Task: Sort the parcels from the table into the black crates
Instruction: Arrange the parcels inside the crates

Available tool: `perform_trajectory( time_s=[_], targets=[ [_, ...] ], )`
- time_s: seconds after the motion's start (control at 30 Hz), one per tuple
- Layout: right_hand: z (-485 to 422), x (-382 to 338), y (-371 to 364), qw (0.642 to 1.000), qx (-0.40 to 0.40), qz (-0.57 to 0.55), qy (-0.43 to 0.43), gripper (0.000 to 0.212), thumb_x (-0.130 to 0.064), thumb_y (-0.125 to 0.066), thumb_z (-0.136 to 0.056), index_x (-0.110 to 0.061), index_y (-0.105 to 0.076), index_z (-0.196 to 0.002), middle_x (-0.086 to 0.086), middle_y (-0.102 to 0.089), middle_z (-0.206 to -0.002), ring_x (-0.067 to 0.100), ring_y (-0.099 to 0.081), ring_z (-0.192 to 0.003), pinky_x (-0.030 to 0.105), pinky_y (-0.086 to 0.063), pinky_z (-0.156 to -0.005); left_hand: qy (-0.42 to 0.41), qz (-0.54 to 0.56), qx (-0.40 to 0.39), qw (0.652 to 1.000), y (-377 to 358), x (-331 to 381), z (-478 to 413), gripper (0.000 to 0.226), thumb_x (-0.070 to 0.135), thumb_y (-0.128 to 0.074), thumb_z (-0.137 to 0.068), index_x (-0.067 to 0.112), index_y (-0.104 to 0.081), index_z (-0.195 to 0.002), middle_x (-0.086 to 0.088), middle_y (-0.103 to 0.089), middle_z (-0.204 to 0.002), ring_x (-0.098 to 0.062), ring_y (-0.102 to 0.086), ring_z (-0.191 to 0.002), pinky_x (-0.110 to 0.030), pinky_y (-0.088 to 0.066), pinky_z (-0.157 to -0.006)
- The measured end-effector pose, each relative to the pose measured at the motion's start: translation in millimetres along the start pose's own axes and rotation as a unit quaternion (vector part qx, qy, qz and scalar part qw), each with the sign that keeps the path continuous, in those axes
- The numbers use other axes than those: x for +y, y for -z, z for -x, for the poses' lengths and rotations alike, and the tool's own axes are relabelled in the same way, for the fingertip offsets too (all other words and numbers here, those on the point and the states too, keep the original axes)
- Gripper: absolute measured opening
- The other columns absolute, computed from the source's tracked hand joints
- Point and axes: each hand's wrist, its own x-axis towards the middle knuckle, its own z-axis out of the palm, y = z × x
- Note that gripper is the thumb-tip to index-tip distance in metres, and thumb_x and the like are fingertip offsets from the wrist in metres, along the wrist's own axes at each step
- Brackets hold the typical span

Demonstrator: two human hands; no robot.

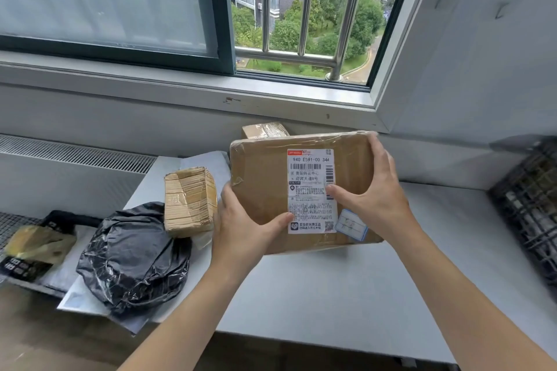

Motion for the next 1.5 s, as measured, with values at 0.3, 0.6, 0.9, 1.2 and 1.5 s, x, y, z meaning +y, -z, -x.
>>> perform_trajectory(
  time_s=[0.3,0.6,0.9,1.2,1.5],
  targets=[
    [8.2,-16.6,19.0,1.000,-0.007,0.028,0.005,0.113,-0.060,-0.081,-0.060,-0.066,0.000,-0.139,-0.014,-0.005,-0.159,0.024,-0.035,-0.141,0.044,-0.039,-0.106,-0.034,-0.007,0.007,0.999,13.5,25.1,2.5,0.114,0.050,-0.089,-0.059,0.023,-0.025,-0.149,0.003,-0.044,-0.144,-0.019,-0.036,-0.135,-0.040,-0.034,-0.112],
    [4.9,-21.6,21.3,0.998,-0.012,0.061,0.011,0.119,-0.062,-0.082,-0.059,-0.065,0.006,-0.139,-0.013,-0.003,-0.160,0.028,-0.034,-0.141,0.048,-0.040,-0.106,-0.031,-0.007,0.009,0.999,16.4,29.3,4.0,0.113,0.051,-0.088,-0.059,0.021,-0.025,-0.149,0.002,-0.043,-0.144,-0.019,-0.035,-0.135,-0.040,-0.034,-0.112],
    [0.0,-26.3,13.8,0.997,-0.012,0.070,0.015,0.121,-0.063,-0.082,-0.059,-0.062,0.005,-0.143,-0.012,-0.003,-0.160,0.031,-0.036,-0.140,0.049,-0.042,-0.105,-0.020,-0.007,0.015,1.000,20.6,25.9,-1.0,0.114,0.052,-0.087,-0.058,0.022,-0.025,-0.148,0.003,-0.043,-0.143,-0.018,-0.035,-0.136,-0.042,-0.036,-0.111],
    [7.8,-33.7,8.5,0.998,0.027,0.054,-0.004,0.117,-0.070,-0.075,-0.059,-0.062,0.005,-0.143,-0.011,-0.003,-0.161,0.026,-0.031,-0.143,0.049,-0.039,-0.108,-0.034,0.008,-0.021,0.999,24.5,20.5,-13.1,0.112,0.050,-0.088,-0.058,0.021,-0.026,-0.147,0.002,-0.044,-0.142,-0.020,-0.036,-0.135,-0.044,-0.036,-0.111],
    [35.6,14.9,83.2,0.984,0.140,0.064,-0.090,0.104,-0.063,-0.074,-0.072,-0.051,-0.007,-0.151,0.000,-0.016,-0.159,0.025,-0.032,-0.142,0.048,-0.035,-0.111,-0.131,0.043,-0.157,0.978,-38.0,72.4,-10.1,0.120,0.050,-0.089,-0.060,0.026,-0.016,-0.152,0.000,-0.043,-0.146,-0.023,-0.038,-0.136,-0.047,-0.037,-0.111]
  ],
)
